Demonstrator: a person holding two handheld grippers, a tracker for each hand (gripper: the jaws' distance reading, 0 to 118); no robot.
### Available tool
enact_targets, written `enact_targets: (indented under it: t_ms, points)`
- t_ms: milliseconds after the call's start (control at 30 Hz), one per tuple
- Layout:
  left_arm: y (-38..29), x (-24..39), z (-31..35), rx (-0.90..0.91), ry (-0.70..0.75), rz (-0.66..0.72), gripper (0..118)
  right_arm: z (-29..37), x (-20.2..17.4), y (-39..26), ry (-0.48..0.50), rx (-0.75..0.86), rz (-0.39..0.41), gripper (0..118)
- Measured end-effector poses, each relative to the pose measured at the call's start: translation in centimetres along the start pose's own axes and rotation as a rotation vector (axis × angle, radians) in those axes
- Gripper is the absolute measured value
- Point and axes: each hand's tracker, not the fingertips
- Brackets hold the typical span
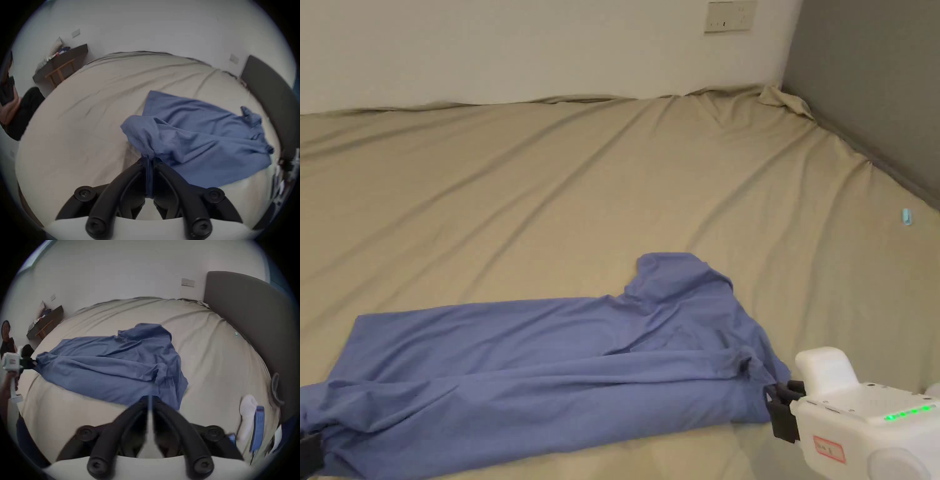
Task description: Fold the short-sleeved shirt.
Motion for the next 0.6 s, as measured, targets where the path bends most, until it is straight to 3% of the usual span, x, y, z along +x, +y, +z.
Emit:
enact_targets:
  t_ms: [67, 100, 133, 200, 233, 333, 367, 400, 433, 500, 600]
  points:
    - [0.0, 0.1, 2.0, 0.014, -0.027, 0.036, 5, -3.1, 1.0, 0.9, -0.035, -0.081, 0.020, 117]
    - [0.0, -0.1, 2.6, 0.014, -0.036, 0.054, 5, -4.9, 1.5, 1.2, -0.048, -0.150, 0.013, 117]
    - [0.0, -0.1, 3.0, 0.014, -0.030, 0.055, 5, -6.4, 2.0, 0.8, -0.022, -0.083, -0.004, 115]
    - [0.1, -0.1, 3.3, 0.014, -0.038, 0.051, 5, -9.4, 2.3, 0.5, -0.010, -0.203, -0.037, 112]
    - [0.1, -0.1, 3.2, 0.008, -0.036, 0.042, 5, -9.3, 2.3, 0.7, 0.002, -0.233, -0.038, 103]
    - [0.1, -0.8, 2.6, -0.012, -0.022, 0.055, 5, -7.3, 2.4, 0.9, 0.045, -0.215, -0.110, 38]
    - [0.1, -1.2, 2.6, -0.017, -0.030, 0.083, 5, -6.5, 2.3, 1.0, 0.060, -0.181, -0.108, 22]
    - [0.2, -2.0, 2.5, -0.030, -0.043, 0.124, 5, -5.8, 1.5, 0.8, 0.081, -0.145, -0.094, 17]
    - [0.4, -2.7, 2.5, -0.038, -0.050, 0.146, 5, -4.7, 1.4, 1.0, 0.040, -0.125, -0.070, 15]
    - [0.3, -3.6, 3.6, -0.037, -0.068, 0.165, 5, -2.8, 1.9, 1.4, 0.129, -0.142, -0.107, 14]
    - [-0.1, -4.7, 5.4, -0.038, -0.091, 0.160, 5, 0.1, 2.8, 1.8, 0.165, -0.162, -0.133, 14]
